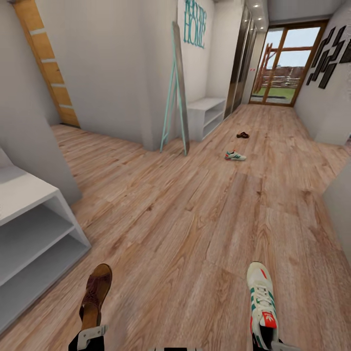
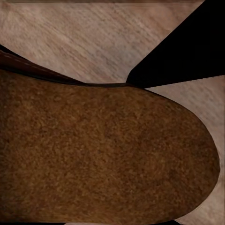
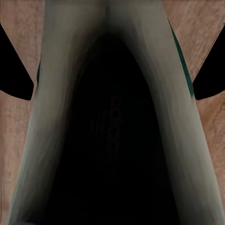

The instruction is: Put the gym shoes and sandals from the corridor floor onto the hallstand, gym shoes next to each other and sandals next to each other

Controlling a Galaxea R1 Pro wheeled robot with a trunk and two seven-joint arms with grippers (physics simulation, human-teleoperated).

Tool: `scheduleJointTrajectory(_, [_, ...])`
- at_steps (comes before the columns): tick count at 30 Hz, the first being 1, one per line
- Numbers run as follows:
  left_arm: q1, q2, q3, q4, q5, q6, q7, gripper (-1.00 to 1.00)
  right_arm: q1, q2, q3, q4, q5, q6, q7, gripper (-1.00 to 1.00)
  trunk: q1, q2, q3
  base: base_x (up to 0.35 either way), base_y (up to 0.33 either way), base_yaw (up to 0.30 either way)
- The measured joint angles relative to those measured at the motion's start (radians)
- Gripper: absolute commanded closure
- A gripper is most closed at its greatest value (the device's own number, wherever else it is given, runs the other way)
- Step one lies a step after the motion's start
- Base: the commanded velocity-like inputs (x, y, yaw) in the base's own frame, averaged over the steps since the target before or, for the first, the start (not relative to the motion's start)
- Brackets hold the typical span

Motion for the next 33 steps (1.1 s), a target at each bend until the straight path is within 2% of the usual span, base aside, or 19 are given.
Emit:
scheduleJointTrajectory(3, [0.0,0.0,0.0,0.0,0.0,0.0,0.0,1.0,0.0,0.0,0.0,0.0,0.0,0.0,0.0,1.0,-0.001,0.001,0.016,0.0,0.0,-0.008])
scheduleJointTrajectory(16, [0.0,-0.001,0.0,0.005,0.0,-0.007,0.0,1.0,0.0,0.0,0.0,0.0,0.0,0.0,0.0,1.0,-0.001,0.001,0.037,-0.008,0.0,-0.001])
scheduleJointTrajectory(24, [0.001,-0.001,0.0,0.005,0.002,-0.037,0.0,1.0,0.0,0.004,0.0,0.0,0.0,0.001,-0.001,1.0,-0.001,0.001,0.041,-0.284,0.002,0.036])
scheduleJointTrajectory(33, [0.001,-0.001,0.0,0.004,0.005,-0.038,0.0,1.0,-0.001,0.006,0.001,0.001,0.0,0.001,-0.002,1.0,-0.001,0.001,0.041,-0.314,0.123,0.246])
